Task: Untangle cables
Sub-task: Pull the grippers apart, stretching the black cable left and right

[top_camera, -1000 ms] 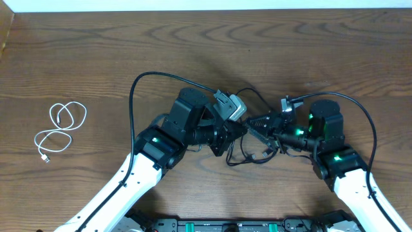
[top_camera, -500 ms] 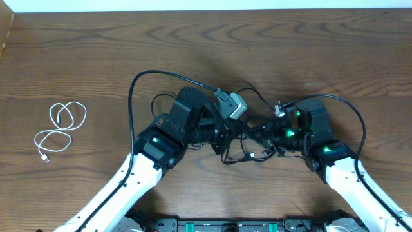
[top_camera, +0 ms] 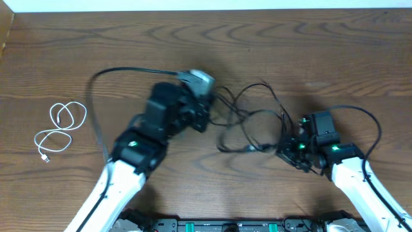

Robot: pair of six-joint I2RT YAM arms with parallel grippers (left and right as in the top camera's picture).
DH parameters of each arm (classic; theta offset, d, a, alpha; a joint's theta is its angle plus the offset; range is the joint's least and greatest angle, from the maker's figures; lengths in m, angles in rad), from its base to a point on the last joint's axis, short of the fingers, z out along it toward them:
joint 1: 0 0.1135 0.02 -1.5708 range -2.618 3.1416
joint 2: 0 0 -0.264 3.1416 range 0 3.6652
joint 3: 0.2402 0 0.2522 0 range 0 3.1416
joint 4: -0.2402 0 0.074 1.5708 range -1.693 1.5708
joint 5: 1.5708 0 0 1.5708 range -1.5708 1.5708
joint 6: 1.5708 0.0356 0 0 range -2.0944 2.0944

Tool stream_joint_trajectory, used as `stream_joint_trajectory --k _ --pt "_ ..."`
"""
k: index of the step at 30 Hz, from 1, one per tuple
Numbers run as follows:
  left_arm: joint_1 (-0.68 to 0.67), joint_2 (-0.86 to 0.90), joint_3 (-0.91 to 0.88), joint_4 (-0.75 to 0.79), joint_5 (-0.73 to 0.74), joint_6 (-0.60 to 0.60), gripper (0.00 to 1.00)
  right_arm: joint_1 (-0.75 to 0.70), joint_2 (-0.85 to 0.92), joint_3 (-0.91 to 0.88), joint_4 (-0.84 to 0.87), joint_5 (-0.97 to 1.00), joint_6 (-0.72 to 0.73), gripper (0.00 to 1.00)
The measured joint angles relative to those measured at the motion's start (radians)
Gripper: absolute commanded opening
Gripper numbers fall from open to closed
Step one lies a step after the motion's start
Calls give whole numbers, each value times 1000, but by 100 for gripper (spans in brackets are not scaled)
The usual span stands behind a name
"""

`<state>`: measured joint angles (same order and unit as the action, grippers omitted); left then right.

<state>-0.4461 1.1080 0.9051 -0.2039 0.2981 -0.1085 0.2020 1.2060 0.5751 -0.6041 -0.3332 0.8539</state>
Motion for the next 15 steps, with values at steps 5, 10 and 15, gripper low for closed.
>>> stream_joint_trajectory --k 5,10,15 --pt "114 -93 0 29 -37 -106 7 -34 -7 0 -60 111 -31 1" --pt "182 -122 0 29 41 -172 8 -44 -7 0 -47 140 -55 1" --pt "182 -109 0 29 281 -142 8 -44 -7 0 52 59 -125 21"
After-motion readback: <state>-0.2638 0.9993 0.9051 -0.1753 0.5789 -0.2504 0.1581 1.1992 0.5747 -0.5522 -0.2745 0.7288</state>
